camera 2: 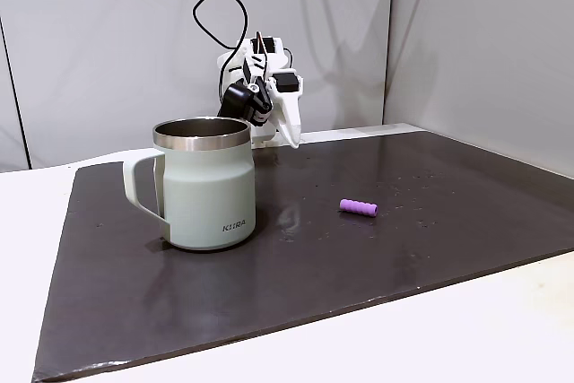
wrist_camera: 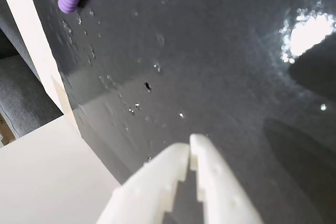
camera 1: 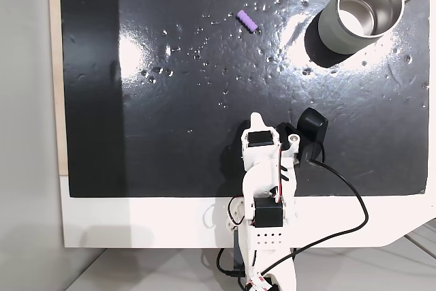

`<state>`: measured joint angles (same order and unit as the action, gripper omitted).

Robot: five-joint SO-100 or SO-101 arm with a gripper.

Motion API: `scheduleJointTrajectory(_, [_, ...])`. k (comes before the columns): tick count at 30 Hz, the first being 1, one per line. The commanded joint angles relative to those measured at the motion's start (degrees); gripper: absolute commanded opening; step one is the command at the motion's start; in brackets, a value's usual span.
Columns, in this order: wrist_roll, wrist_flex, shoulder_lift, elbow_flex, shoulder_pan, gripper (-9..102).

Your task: Grasp a pengrip and put it in the cup.

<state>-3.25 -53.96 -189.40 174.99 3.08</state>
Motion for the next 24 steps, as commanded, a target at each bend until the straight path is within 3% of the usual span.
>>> scheduleJointTrajectory(1, [2.4,2.9,-0.6,0.2,-0.6,0])
scheduleJointTrajectory(19, [-2.7,3.4,-0.3,-1.8,-1.5,0])
scheduleJointTrajectory(24, [-3.1,3.7,11.2,-10.7,1.3,0])
